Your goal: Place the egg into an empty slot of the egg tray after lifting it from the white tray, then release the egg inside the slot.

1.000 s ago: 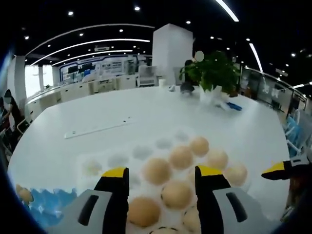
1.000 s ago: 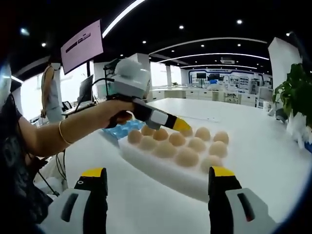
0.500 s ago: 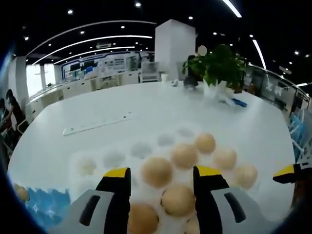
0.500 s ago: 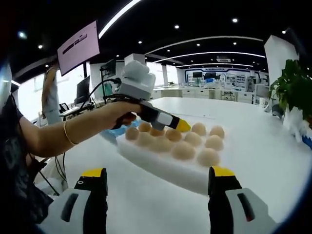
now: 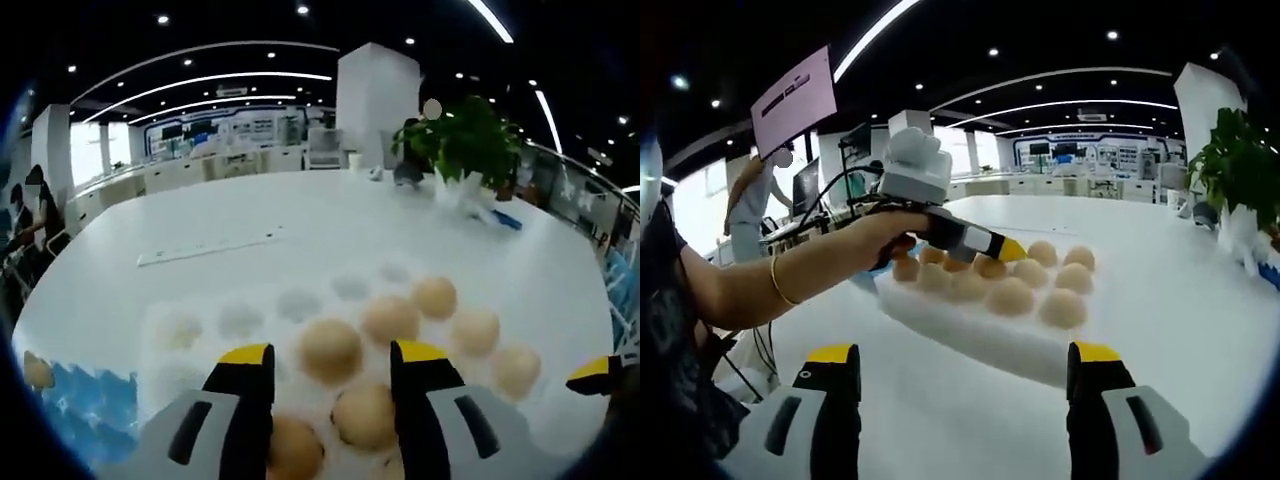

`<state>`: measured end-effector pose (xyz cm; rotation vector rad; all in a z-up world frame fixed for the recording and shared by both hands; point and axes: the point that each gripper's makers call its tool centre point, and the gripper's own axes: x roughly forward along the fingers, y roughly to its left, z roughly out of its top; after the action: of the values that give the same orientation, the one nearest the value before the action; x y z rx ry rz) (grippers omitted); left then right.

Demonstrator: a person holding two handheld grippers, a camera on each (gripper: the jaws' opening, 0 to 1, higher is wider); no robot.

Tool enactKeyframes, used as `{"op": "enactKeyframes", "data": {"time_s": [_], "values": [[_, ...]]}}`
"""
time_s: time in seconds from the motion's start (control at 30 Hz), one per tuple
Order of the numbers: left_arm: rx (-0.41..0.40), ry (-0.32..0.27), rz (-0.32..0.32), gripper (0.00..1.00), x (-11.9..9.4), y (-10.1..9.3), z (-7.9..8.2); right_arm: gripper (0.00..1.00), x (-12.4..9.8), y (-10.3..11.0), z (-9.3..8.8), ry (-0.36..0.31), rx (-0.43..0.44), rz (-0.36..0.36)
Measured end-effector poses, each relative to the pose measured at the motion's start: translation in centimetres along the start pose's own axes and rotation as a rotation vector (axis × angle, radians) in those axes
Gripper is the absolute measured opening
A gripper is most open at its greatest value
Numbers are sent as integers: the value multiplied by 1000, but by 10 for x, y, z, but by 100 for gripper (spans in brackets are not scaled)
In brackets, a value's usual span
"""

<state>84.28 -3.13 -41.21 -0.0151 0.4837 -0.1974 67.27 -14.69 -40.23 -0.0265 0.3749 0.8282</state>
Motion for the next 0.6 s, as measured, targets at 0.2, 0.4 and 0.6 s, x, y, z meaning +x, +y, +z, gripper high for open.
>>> {"op": "enactKeyframes", "data": {"time_s": [0.2, 0.4, 0.6], "values": [[-24, 14, 43, 37, 1, 3, 1, 88, 1, 0, 0, -6, 8, 2], [-16, 80, 22, 30, 0, 0, -4, 88, 2, 0, -3, 0, 15, 6], [-13, 123, 28, 31, 3, -4, -7, 87, 3, -2, -4, -2, 26, 4]]}}
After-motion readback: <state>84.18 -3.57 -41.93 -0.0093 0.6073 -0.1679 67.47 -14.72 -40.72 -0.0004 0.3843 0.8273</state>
